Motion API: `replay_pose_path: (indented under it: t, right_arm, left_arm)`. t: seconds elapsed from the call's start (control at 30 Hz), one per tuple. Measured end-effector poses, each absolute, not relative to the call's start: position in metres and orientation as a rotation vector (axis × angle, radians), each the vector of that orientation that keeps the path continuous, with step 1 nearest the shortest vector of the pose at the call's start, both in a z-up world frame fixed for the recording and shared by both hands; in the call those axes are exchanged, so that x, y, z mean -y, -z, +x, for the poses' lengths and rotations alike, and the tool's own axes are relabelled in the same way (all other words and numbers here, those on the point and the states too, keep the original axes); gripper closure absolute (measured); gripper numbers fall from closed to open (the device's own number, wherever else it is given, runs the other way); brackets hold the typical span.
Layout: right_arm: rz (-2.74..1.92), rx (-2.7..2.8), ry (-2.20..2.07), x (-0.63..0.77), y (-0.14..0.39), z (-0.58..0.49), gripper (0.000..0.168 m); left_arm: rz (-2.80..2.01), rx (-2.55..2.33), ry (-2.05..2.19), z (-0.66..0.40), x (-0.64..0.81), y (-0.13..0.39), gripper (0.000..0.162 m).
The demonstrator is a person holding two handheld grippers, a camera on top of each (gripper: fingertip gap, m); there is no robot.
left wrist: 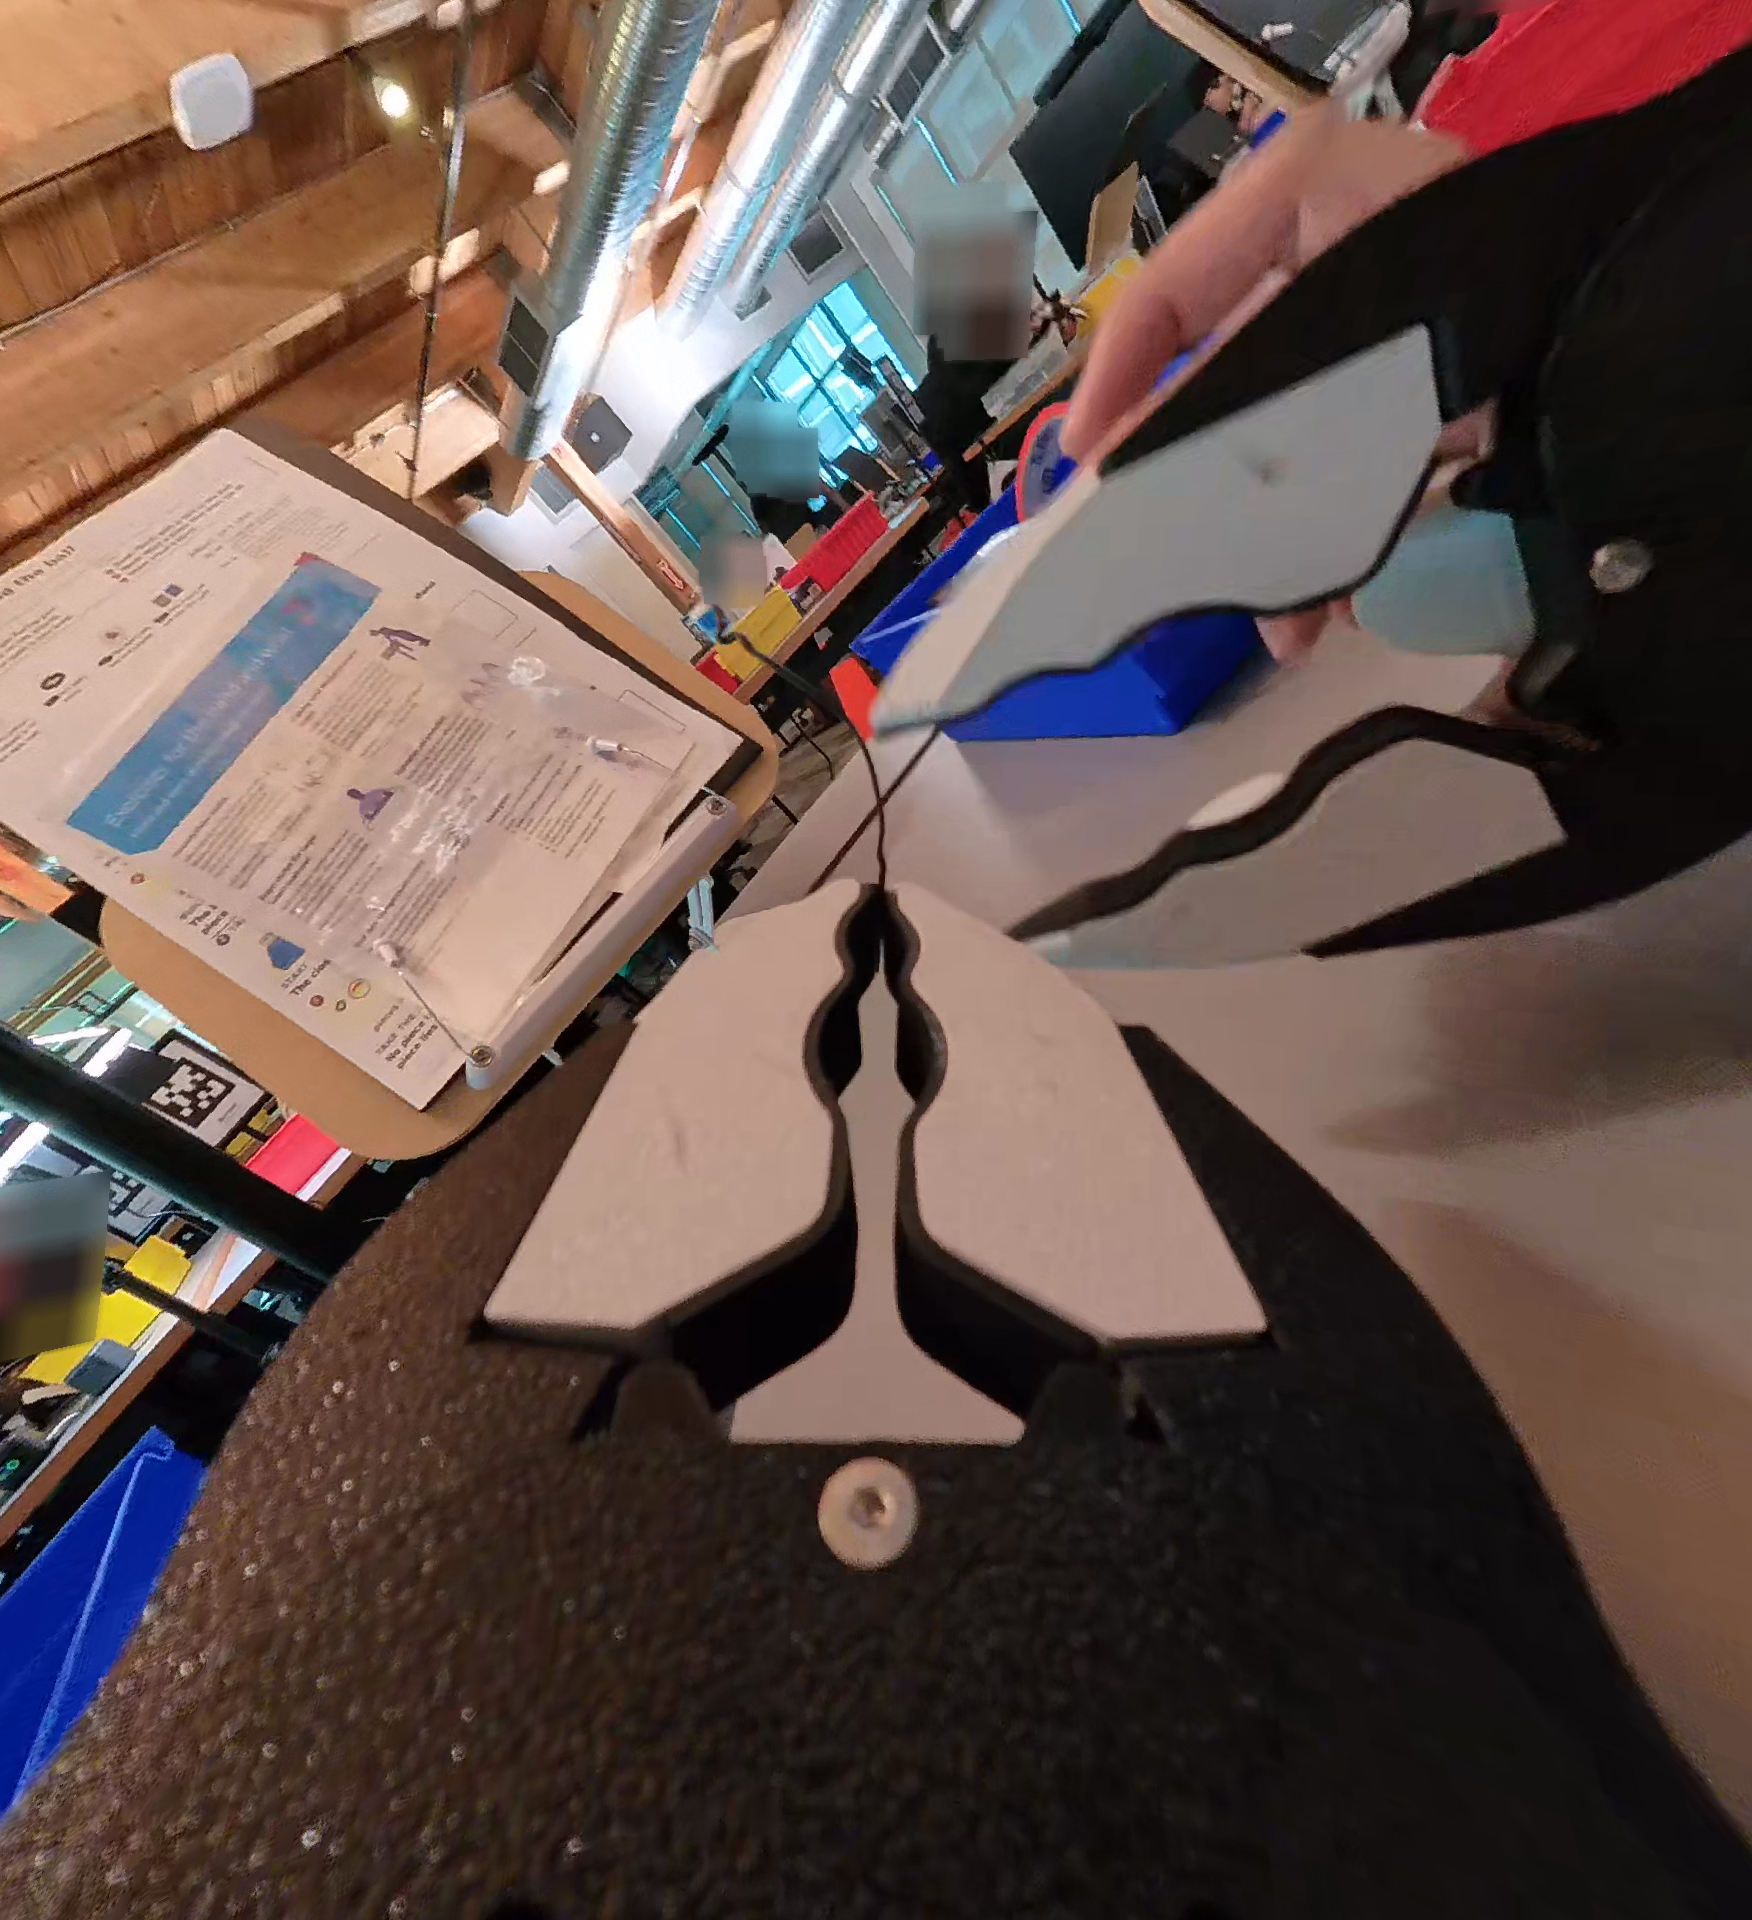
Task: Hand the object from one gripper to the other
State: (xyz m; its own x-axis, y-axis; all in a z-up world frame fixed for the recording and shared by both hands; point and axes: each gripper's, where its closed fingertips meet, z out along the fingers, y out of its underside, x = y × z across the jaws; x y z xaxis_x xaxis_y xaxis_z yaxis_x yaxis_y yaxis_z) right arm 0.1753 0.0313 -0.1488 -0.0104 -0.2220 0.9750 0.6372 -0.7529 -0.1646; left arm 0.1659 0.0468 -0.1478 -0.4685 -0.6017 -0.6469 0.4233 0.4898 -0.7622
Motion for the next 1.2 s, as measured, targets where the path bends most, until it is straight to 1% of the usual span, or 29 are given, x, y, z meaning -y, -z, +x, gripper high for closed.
replay_pose_path:
  t: [0.1, 0.2, 0.23, 0.33, 0.5, 0.67, 0.77, 0.9, 1.07, 1.2]
  right_arm:
    - [-1.568, 0.404, 1.954, -0.023, 0.130, 0.173, 0.119]
    - [-1.598, 0.453, 1.955, -0.027, 0.137, 0.172, 0.119]
    - [-1.617, 0.466, 1.948, -0.028, 0.140, 0.173, 0.121]
    - [-1.604, 0.478, 1.876, -0.035, 0.142, 0.168, 0.120]
    - [-1.596, 0.529, 1.830, -0.045, 0.146, 0.160, 0.127]
    - [-1.592, 0.527, 1.799, -0.049, 0.147, 0.157, 0.147]
    - [-1.601, 0.543, 1.778, -0.052, 0.149, 0.155, 0.147]
    - [-1.608, 0.586, 1.736, -0.059, 0.154, 0.149, 0.148]
    - [-1.583, 0.599, 1.742, -0.065, 0.152, 0.144, 0.151]
    - [-1.553, 0.627, 1.717, -0.074, 0.151, 0.135, 0.151]
  left_arm:
    - [-0.146, -1.770, 1.167, 0.166, -0.043, 0.160, 0.161]
    - [-0.238, -2.032, 1.181, 0.161, -0.034, 0.179, 0.161]
    - [-0.280, -2.092, 1.149, 0.161, -0.036, 0.182, 0.162]
    - [-0.356, -2.212, 1.047, 0.154, -0.045, 0.181, 0.162]
    - [-0.462, -2.367, 1.104, 0.135, -0.048, 0.173, 0.162]
    - [-0.582, -2.530, 1.008, 0.136, -0.073, 0.182, 0.162]
    - [-0.577, -2.631, 1.141, 0.127, -0.067, 0.175, 0.162]
    - [-0.570, -2.620, 1.083, 0.124, -0.083, 0.178, 0.162]
    - [-0.594, -2.626, 1.188, 0.112, -0.087, 0.169, 0.162]
    - [-0.605, -2.628, 1.190, 0.110, -0.087, 0.167, 0.162]
